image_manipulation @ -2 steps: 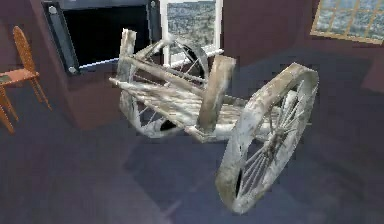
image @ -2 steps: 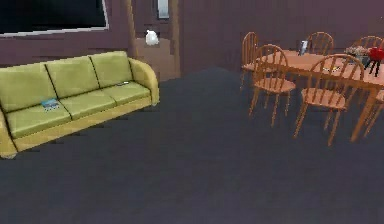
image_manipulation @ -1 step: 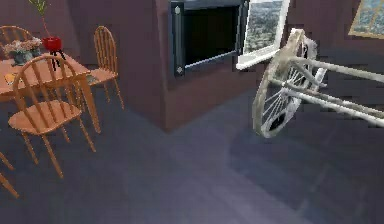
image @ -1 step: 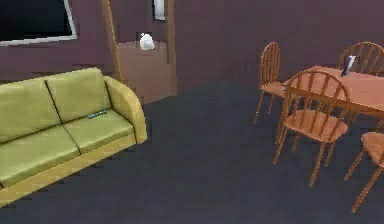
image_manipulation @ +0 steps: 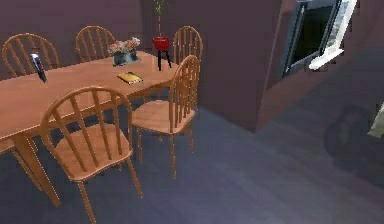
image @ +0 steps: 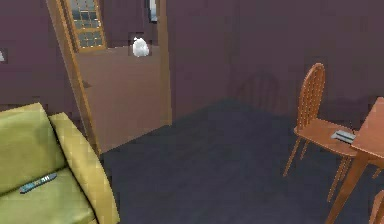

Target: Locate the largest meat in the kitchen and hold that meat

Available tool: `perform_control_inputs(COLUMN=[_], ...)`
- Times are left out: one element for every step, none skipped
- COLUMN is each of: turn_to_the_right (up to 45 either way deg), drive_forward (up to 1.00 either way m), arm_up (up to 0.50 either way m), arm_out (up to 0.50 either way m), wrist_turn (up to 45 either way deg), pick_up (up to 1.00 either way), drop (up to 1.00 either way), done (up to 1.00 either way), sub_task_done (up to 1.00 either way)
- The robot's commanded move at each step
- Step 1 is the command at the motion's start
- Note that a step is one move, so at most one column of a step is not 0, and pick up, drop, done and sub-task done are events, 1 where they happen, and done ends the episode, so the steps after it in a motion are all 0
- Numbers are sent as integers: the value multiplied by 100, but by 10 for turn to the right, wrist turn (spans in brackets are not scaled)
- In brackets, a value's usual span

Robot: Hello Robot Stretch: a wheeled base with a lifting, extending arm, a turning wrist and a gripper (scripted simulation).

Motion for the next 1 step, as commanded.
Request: perform_control_inputs(turn_to_the_right=[30], drive_forward=[0], arm_up=[0], arm_out=[0], wrist_turn=[0], pick_up=[0], drop=[0], done=[0], sub_task_done=[0])
